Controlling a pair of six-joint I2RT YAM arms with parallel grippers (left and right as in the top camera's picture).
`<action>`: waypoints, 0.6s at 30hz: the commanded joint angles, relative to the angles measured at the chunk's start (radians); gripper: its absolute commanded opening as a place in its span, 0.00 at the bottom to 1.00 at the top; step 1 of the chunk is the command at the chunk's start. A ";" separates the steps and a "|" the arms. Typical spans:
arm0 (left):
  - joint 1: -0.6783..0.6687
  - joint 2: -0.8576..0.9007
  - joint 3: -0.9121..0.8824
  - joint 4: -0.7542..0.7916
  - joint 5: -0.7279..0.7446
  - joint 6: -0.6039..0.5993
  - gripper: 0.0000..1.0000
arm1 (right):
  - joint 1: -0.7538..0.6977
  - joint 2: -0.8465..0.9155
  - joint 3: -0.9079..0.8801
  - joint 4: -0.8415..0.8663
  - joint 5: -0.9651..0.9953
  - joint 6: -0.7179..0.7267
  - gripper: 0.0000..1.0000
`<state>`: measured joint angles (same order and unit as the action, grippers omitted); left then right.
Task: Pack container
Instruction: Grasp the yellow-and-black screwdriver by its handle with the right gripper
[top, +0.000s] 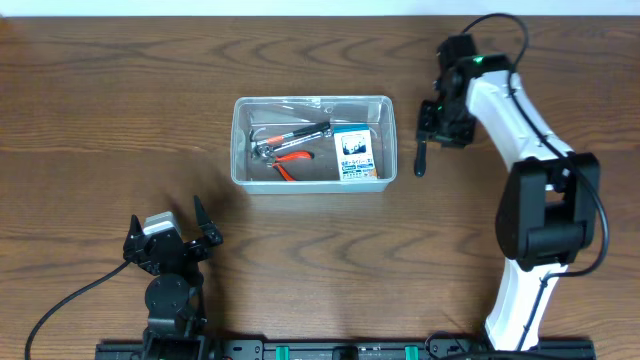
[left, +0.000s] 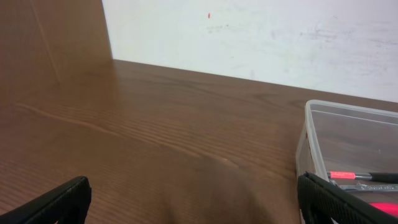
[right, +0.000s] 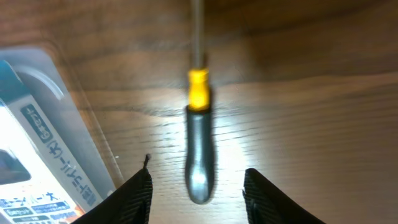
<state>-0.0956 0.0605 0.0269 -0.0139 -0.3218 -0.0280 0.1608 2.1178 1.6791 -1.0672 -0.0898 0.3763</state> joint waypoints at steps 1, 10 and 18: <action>-0.003 -0.004 -0.023 -0.027 -0.019 0.002 0.98 | 0.021 0.034 -0.050 0.032 -0.016 0.031 0.44; -0.003 -0.004 -0.023 -0.027 -0.020 0.002 0.98 | 0.023 0.036 -0.150 0.100 -0.015 0.037 0.41; -0.003 -0.004 -0.023 -0.027 -0.020 0.002 0.98 | 0.024 0.036 -0.179 0.145 -0.016 0.034 0.16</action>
<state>-0.0956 0.0605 0.0269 -0.0135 -0.3218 -0.0280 0.1841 2.1422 1.5230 -0.9371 -0.1040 0.4095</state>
